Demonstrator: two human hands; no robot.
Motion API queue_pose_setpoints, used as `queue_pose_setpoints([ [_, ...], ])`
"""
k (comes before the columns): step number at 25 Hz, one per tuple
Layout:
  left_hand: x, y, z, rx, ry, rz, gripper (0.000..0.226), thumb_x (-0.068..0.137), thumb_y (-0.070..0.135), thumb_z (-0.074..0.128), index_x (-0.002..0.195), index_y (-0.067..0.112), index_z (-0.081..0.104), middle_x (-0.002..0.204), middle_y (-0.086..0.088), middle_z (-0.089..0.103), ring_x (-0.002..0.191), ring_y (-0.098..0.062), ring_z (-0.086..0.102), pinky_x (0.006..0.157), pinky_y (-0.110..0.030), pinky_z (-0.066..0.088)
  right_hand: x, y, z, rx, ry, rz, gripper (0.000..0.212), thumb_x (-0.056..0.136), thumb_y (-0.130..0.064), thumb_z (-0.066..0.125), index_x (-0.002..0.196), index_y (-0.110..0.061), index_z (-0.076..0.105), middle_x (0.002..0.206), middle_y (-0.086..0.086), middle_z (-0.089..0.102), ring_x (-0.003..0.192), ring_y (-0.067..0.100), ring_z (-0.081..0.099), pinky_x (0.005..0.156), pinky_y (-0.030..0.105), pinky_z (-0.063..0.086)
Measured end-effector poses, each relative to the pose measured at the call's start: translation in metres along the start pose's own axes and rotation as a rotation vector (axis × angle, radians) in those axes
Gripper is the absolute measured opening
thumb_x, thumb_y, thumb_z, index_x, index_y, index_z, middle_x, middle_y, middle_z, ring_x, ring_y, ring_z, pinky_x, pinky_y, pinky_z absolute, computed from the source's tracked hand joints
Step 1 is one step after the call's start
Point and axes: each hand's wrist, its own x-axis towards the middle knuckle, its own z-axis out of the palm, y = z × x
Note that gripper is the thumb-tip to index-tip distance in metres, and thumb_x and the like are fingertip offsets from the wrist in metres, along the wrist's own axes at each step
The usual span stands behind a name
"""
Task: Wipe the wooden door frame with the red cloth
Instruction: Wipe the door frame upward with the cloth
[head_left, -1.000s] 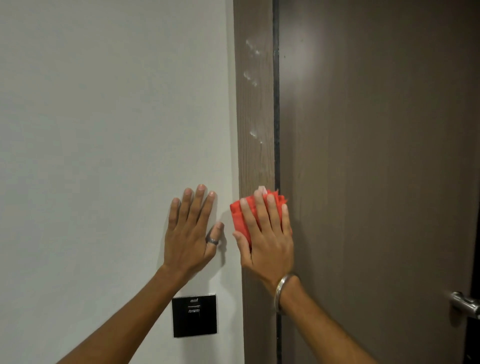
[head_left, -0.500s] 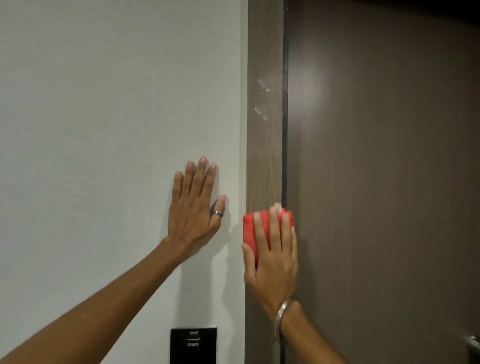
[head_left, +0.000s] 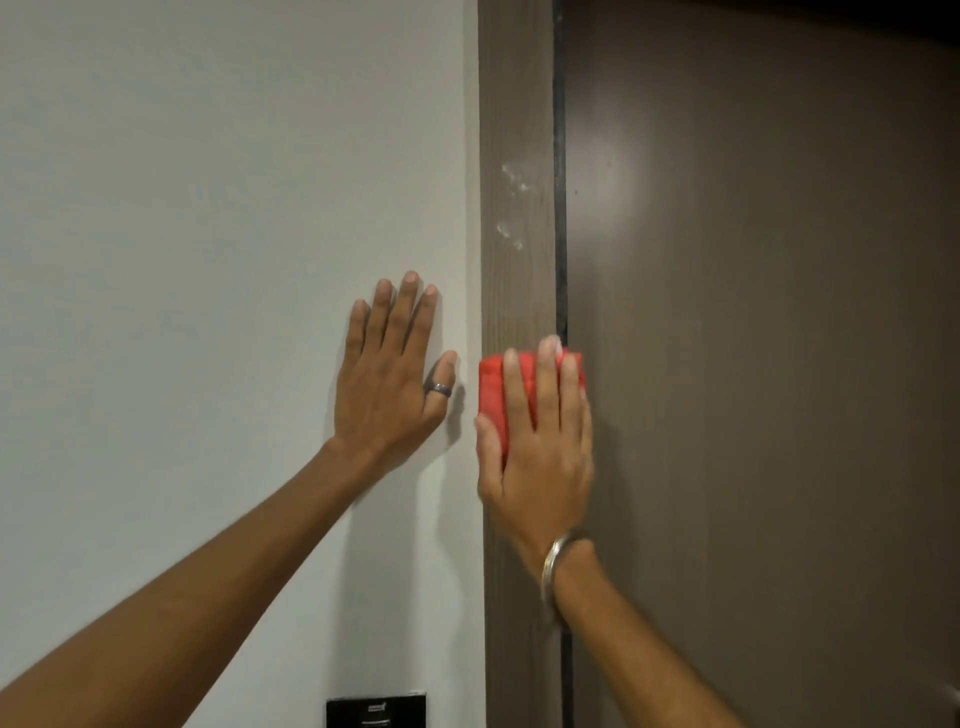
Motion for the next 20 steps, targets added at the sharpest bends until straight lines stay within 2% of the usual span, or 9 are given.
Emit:
queue_pose_setpoints([
  [3,-0.002,-0.009,-0.005,0.025,0.014,0.008,0.071,0.106,0.044,0.029,0.167,0.011,0.011,0.176,-0.012,0.006,0.163,-0.03,0.002,0.133,-0.054,0.009,-0.068,-0.001,-0.002,0.014,-0.077,-0.012,0.072,0.104,-0.058,0.036,0.166,-0.023,0.023,0.176,0.009,0.015,0.164,0.033,0.01,0.128,0.057,0.027],
  [5,-0.003,-0.009,-0.006,0.021,0.007,0.013,0.071,0.106,0.044,0.029,0.167,0.011,0.012,0.176,-0.012,0.007,0.163,-0.03,0.002,0.133,-0.054,0.01,-0.065,0.003,-0.003,-0.006,-0.081,-0.068,0.071,0.104,-0.055,0.039,0.166,-0.024,0.022,0.175,0.008,0.017,0.163,0.034,0.013,0.127,0.059,0.03],
  [9,-0.002,-0.008,-0.01,-0.004,-0.003,0.008,0.072,0.106,0.047,0.029,0.167,0.012,0.011,0.177,-0.011,0.005,0.163,-0.03,0.0,0.133,-0.054,0.009,0.047,-0.003,-0.001,0.008,-0.005,-0.14,0.067,0.104,-0.049,0.041,0.164,-0.022,0.03,0.172,0.013,0.027,0.161,0.037,0.021,0.128,0.058,0.027],
  [12,-0.006,-0.008,-0.005,-0.014,0.013,0.016,0.073,0.106,0.048,0.029,0.167,0.012,0.013,0.177,-0.01,0.005,0.163,-0.029,0.001,0.133,-0.055,0.012,0.141,-0.01,-0.002,0.019,-0.025,-0.108,0.067,0.104,-0.049,0.039,0.165,-0.022,0.029,0.174,0.01,0.023,0.162,0.035,0.016,0.131,0.056,0.02],
  [14,-0.005,-0.008,-0.005,-0.02,0.034,0.022,0.073,0.105,0.049,0.031,0.166,0.012,0.015,0.176,-0.01,0.007,0.163,-0.029,0.003,0.132,-0.056,0.014,0.166,-0.014,-0.001,0.025,-0.024,-0.088,0.068,0.105,-0.05,0.037,0.166,-0.023,0.025,0.175,0.008,0.018,0.163,0.032,0.01,0.132,0.055,0.018],
  [17,-0.002,-0.008,-0.01,-0.027,0.025,0.009,0.074,0.103,0.051,0.031,0.165,0.011,0.02,0.175,-0.011,0.011,0.163,-0.031,0.007,0.13,-0.059,0.019,0.129,-0.016,0.002,-0.006,0.044,-0.043,0.068,0.106,-0.051,0.034,0.166,-0.021,0.024,0.175,0.009,0.017,0.163,0.031,0.008,0.131,0.055,0.02],
  [20,0.004,-0.006,-0.016,-0.039,0.003,0.036,0.075,0.102,0.053,0.03,0.164,0.01,0.023,0.174,-0.013,0.015,0.162,-0.033,0.011,0.129,-0.06,0.022,0.081,-0.01,0.006,-0.091,0.047,-0.079,0.069,0.105,-0.053,0.033,0.165,-0.02,0.029,0.173,0.012,0.023,0.161,0.036,0.019,0.127,0.057,0.028],
])
